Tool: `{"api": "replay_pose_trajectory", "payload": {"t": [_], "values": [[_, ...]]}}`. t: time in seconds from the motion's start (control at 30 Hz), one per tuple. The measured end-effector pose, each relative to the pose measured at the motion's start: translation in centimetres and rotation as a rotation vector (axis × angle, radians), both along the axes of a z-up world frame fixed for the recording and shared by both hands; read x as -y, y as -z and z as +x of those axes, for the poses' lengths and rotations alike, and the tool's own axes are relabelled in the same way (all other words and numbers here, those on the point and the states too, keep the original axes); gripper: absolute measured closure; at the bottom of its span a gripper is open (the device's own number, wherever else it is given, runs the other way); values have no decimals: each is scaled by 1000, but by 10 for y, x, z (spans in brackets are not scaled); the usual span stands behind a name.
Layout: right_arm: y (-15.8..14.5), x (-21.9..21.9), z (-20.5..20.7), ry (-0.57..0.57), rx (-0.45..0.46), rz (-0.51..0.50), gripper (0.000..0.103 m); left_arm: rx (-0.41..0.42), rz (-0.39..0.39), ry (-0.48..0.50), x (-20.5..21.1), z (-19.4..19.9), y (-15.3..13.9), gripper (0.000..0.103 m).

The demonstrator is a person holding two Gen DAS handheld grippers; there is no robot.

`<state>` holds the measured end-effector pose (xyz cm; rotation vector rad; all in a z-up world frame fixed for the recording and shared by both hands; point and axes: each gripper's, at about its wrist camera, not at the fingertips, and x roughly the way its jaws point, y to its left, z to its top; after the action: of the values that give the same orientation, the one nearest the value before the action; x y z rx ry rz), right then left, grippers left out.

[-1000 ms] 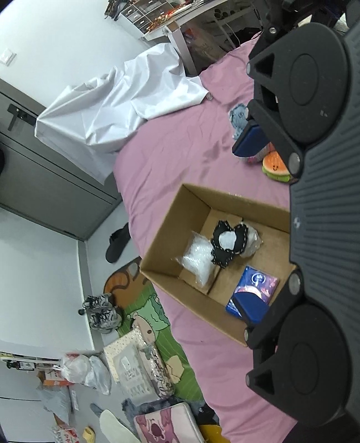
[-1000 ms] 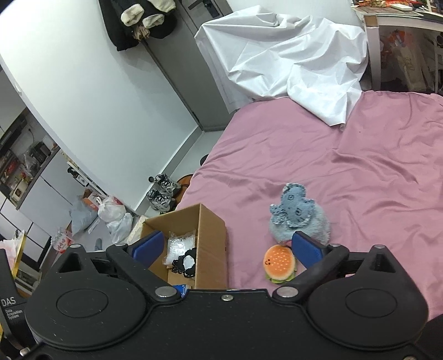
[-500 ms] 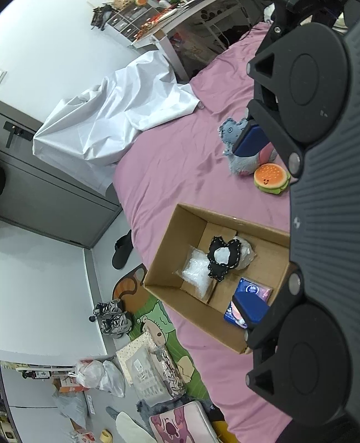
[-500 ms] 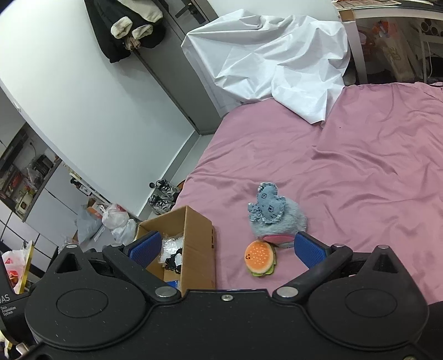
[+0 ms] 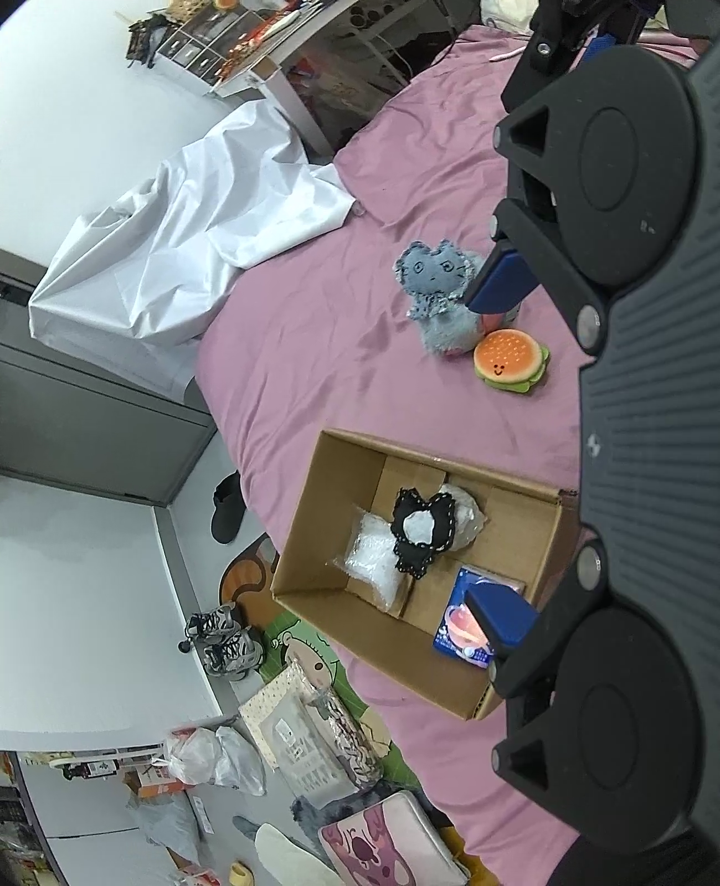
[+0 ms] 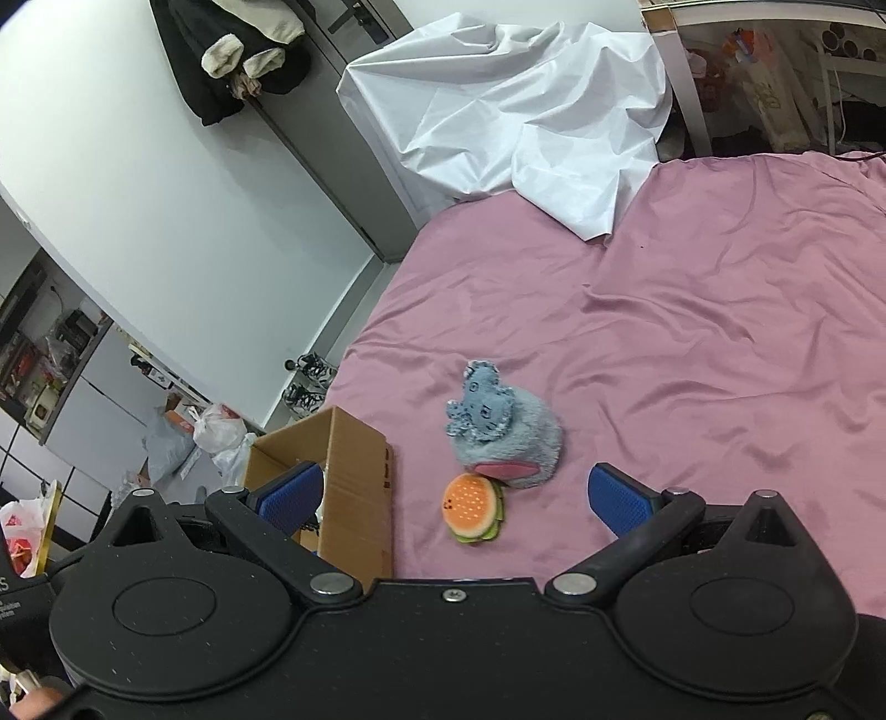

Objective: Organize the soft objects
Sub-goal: 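Move both tools down toward the burger plush and the blue denim plush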

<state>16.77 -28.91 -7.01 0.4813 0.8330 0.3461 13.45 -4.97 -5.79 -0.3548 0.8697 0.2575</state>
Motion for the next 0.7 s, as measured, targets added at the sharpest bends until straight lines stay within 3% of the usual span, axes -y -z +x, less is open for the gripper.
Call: {"api": "replay_pose_trajectory", "payload": {"t": [0.43, 0.7], "values": [[23, 29, 7, 0, -47, 8, 0, -49, 14, 33, 20, 11, 13, 0], [43, 40, 17, 22, -84, 102, 0, -64, 4, 52, 29, 23, 30, 2]]}}
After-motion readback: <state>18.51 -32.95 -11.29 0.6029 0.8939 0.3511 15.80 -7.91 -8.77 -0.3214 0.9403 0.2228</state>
